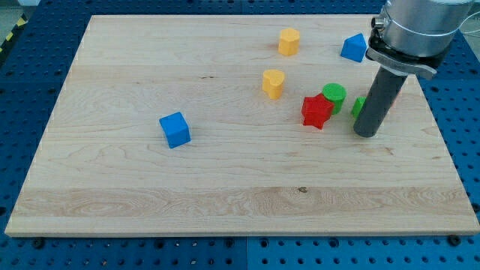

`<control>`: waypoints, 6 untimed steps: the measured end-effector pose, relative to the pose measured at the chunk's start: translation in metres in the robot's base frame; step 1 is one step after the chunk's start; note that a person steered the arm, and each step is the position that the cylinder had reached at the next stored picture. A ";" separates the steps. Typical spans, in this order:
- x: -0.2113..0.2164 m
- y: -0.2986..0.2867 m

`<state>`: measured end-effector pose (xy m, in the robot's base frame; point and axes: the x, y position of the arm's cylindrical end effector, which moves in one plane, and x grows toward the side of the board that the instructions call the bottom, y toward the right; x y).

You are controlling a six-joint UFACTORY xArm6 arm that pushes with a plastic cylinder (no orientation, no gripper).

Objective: Move green star closer to the green circle

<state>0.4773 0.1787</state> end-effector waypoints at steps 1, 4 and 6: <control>0.019 0.020; -0.021 0.079; -0.003 0.016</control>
